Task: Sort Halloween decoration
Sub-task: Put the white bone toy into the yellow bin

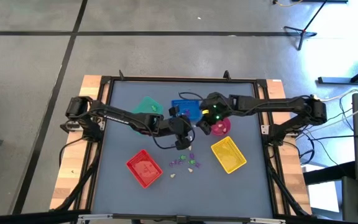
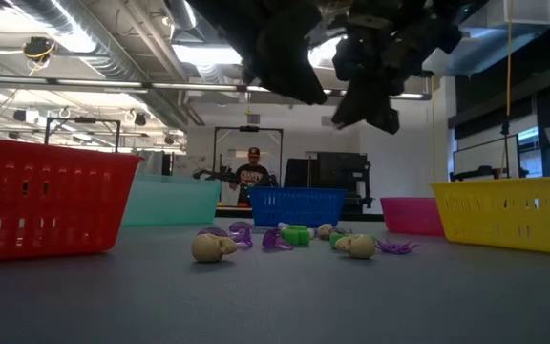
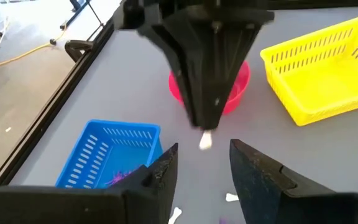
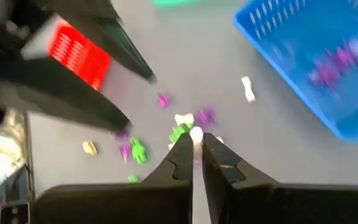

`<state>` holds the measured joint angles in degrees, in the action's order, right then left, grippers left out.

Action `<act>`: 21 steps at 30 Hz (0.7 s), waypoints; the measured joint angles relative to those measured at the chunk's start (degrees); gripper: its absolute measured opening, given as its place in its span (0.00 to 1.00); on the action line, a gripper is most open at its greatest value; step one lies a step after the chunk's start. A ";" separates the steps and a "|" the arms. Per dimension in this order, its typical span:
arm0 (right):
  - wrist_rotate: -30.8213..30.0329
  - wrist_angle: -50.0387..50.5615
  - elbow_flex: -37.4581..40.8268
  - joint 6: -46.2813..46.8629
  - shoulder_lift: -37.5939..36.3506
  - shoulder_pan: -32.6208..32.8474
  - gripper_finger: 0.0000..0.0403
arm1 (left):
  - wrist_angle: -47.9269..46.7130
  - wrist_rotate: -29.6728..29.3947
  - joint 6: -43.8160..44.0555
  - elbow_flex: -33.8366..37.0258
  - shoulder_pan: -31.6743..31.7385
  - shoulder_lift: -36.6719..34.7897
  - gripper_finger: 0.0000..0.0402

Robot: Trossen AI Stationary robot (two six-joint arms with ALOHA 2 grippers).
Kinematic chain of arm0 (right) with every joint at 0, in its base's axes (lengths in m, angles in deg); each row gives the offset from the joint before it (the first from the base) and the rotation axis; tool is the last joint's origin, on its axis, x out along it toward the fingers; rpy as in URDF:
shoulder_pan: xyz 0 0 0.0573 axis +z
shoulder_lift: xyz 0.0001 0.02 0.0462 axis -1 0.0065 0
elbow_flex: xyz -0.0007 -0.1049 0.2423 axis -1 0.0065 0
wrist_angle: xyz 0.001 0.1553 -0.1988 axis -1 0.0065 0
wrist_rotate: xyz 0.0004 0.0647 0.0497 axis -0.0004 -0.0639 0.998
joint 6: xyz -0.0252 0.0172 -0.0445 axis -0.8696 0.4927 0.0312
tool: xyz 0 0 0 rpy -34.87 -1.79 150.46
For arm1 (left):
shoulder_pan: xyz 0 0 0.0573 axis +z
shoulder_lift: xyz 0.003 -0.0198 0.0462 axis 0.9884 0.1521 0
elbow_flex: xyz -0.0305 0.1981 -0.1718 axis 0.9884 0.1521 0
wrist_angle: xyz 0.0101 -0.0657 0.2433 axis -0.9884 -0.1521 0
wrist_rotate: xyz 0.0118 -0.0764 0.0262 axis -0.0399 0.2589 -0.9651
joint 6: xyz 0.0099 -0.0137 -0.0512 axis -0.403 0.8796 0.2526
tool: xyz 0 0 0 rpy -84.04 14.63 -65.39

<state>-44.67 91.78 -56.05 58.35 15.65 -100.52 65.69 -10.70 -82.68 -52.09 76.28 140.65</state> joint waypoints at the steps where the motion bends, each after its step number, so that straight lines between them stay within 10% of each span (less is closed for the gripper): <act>1: 0.00 1.81 -0.50 0.00 -0.05 0.00 0.03 | -0.54 0.04 -0.01 0.01 -0.09 -0.25 0.33; 21: 6.28 36.21 -3.97 -1.62 -0.03 11.70 0.03 | -4.13 0.19 -0.01 0.07 -0.22 -0.45 0.33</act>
<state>-38.38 127.99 -60.03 56.73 15.62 -88.82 61.56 -10.51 -82.69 -52.03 76.06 140.20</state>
